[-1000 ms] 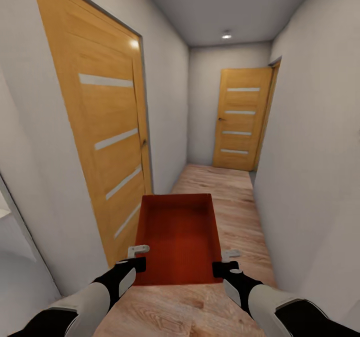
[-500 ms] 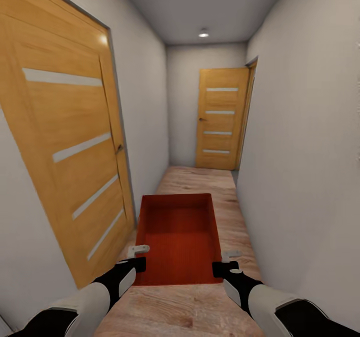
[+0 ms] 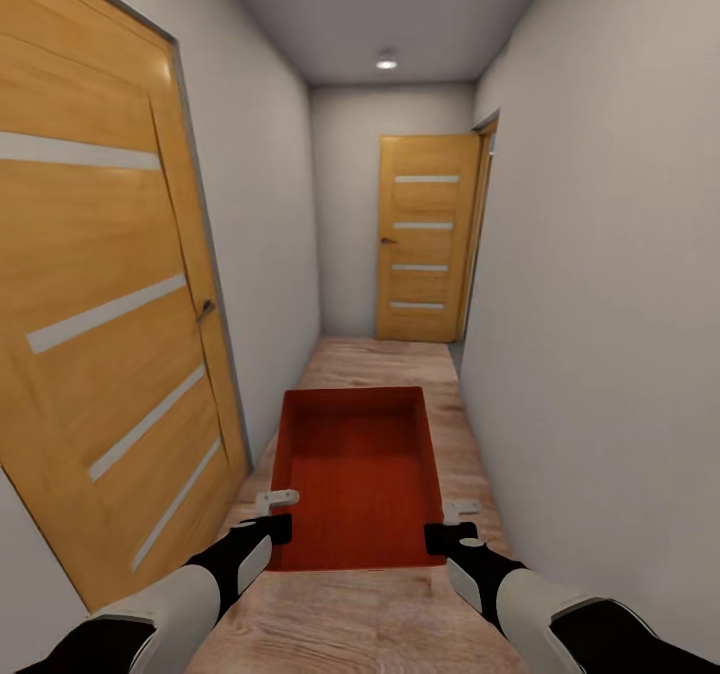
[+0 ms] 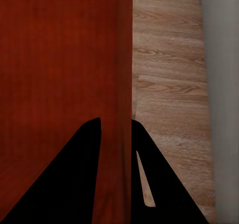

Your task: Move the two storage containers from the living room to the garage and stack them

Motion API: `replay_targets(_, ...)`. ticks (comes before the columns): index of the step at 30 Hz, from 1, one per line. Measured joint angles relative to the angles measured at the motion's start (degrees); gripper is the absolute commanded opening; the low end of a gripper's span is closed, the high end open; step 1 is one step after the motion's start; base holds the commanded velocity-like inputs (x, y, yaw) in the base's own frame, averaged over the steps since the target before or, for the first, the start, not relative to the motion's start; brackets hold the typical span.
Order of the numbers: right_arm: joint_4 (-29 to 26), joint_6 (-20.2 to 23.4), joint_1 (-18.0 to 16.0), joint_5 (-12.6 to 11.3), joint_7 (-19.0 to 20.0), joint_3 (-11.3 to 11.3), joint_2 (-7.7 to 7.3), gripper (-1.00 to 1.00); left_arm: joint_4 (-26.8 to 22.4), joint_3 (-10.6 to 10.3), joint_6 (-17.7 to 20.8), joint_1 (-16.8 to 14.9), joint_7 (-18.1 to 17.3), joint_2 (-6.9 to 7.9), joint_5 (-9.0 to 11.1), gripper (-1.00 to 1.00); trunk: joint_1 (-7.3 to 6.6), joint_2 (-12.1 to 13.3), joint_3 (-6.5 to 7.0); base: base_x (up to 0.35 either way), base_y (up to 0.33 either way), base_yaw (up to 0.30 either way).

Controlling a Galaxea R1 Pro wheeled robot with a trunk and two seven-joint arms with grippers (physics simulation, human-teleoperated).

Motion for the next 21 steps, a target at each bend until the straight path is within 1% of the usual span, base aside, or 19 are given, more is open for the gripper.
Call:
replay_targets(14,0.0,0.0,0.0,0.0,0.0,0.0,0.0,-1.0,0.0,0.0,0.0,0.0,0.0,0.0,0.0,-1.0,0.0,0.0,0.0,0.324,0.001,0.0)
replay_targets(21,0.0,0.0,0.0,0.0,0.1,0.0,-0.04,-1.0,0.0,0.0,0.0,0.0,0.1,-0.04,0.0,-1.0,0.0,0.0,0.0,0.324,0.066,0.0)
